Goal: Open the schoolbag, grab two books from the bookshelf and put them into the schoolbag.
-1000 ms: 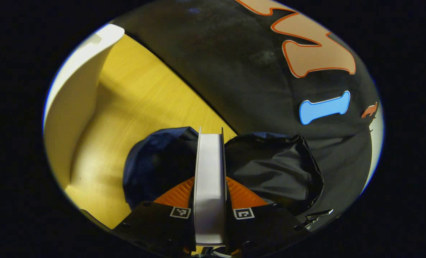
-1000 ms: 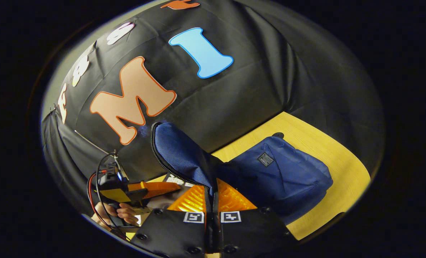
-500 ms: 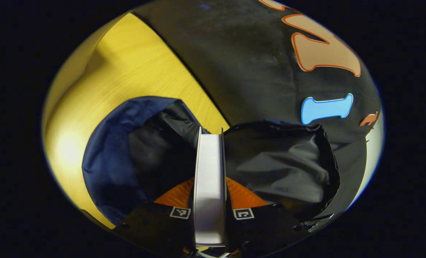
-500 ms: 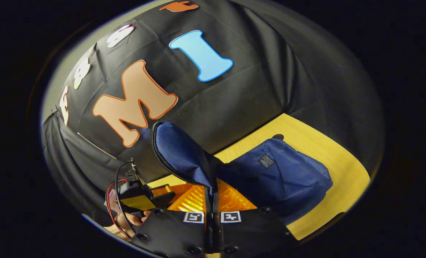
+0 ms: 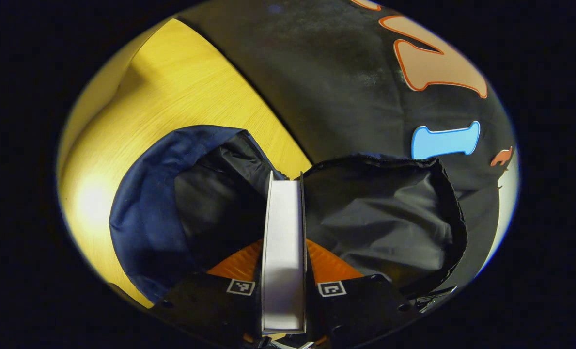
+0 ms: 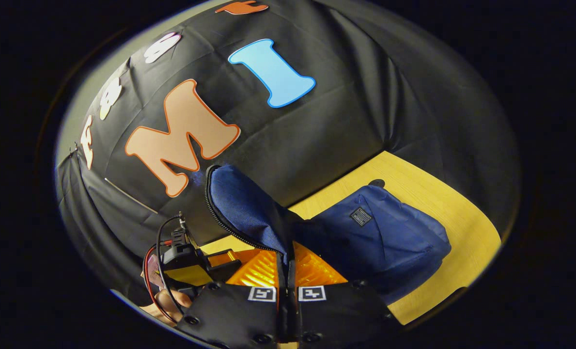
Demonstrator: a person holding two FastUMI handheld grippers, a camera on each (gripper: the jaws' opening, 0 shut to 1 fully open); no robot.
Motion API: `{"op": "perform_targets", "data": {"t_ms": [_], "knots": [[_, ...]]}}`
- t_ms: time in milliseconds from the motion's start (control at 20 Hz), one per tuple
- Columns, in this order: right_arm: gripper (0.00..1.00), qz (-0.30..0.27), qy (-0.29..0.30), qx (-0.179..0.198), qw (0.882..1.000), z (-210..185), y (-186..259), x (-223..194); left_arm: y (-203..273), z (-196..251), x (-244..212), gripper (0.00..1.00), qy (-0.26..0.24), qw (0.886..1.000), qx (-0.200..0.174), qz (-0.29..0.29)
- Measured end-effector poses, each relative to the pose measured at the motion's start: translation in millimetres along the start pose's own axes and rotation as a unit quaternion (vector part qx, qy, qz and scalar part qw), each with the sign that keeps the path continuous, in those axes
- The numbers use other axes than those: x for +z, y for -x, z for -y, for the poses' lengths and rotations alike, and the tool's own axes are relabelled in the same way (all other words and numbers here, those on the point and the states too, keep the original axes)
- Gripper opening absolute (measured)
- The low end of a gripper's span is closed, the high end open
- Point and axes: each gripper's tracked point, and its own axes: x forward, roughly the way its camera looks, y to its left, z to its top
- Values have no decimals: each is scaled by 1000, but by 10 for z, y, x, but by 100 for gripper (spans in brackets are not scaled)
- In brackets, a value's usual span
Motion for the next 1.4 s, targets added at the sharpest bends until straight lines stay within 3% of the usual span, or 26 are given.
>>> {"op": "perform_targets", "data": {"t_ms": [100,150,200,350,550,800,1200,1400], "knots": [[2,-2,0,1,1000,4,-11,-11,-25,-173,-75,41,-31,998,43,-22],[2,-3,-1,1,1000,5,-12,-13,-6,-252,-95,54,-53,996,64,-29],[3,-4,-2,2,1000,11,-15,-26,16,-312,-92,59,-77,993,84,-33],[2,-6,1,4,1000,14,-21,-39,135,-515,-3,98,-167,975,145,-37],[3,-8,5,1,1000,2,-27,-66,210,-491,138,97,-275,946,171,-12],[3,-7,11,-2,1000,-5,-23,-94,301,-547,224,97,-347,919,185,22],[2,-2,10,-10,1000,17,-5,-91,1097,-363,759,97,-413,888,177,95],[3,-5,17,-14,1000,2,-6,-121,1573,-443,1118,96,-413,880,192,131]]}}
